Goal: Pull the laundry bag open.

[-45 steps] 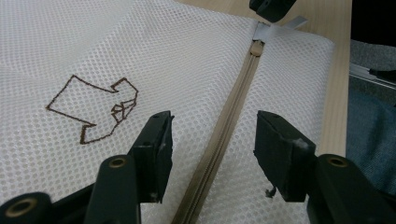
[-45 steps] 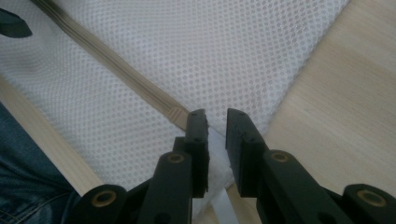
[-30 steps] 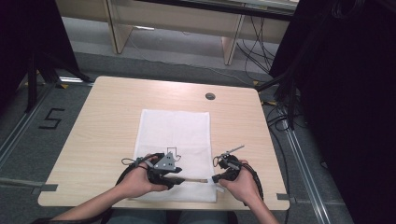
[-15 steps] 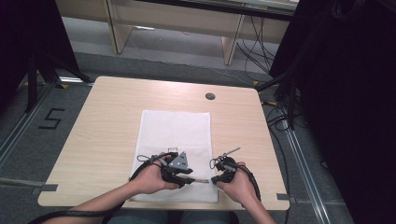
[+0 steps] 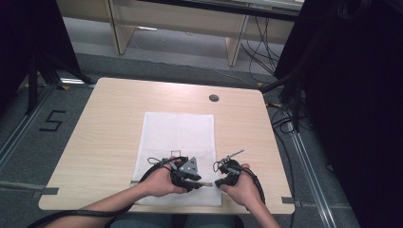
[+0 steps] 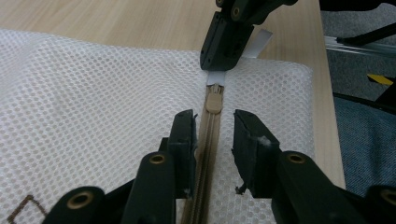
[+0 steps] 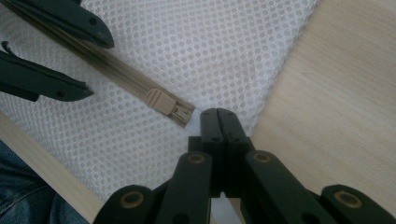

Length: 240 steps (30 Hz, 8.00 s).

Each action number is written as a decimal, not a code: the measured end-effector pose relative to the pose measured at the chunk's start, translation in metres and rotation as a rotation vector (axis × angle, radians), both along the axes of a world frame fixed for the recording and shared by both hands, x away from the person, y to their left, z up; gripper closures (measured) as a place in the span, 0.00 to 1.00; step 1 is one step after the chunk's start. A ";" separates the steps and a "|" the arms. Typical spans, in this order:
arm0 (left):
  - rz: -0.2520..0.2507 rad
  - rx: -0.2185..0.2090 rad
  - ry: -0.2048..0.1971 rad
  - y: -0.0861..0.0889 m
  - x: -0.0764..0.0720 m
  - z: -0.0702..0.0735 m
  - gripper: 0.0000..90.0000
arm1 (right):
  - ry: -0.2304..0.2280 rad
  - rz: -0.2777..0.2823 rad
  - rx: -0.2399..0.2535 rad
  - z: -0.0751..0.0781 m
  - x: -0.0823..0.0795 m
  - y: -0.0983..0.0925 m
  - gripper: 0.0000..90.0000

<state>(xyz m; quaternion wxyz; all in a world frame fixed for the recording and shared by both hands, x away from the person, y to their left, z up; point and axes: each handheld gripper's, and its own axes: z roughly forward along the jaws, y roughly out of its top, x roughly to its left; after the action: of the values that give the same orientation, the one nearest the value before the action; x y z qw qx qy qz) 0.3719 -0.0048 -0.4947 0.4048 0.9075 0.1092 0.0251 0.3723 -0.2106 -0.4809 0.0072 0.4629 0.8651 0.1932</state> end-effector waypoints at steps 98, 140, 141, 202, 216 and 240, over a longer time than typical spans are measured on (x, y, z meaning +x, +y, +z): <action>-0.043 0.096 -0.007 -0.029 0.004 0.008 0.91 | 0.016 -0.007 0.009 0.000 0.002 -0.001 1.00; -0.045 0.097 -0.015 -0.012 0.003 0.014 0.91 | 0.007 0.000 0.010 0.000 0.001 -0.001 1.00; -0.037 0.091 -0.005 -0.012 0.002 0.014 0.91 | 0.006 -0.001 0.011 0.000 0.001 -0.001 1.00; -0.038 0.060 0.000 0.017 0.000 0.016 0.91 | 0.015 -0.011 0.007 0.000 0.001 0.000 1.00; -0.021 0.036 0.015 0.024 0.000 0.016 0.91 | 0.006 -0.013 -0.003 0.000 0.001 0.001 1.00; -0.020 0.042 0.008 0.033 -0.003 0.019 0.91 | 0.008 -0.013 -0.001 0.000 0.001 0.001 1.00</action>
<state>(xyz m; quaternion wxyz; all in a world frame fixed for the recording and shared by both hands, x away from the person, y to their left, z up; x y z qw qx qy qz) 0.3692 0.0279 -0.4759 0.3856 0.9169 0.1011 0.0195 0.3729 -0.2101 -0.4812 0.0051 0.4692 0.8623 0.1906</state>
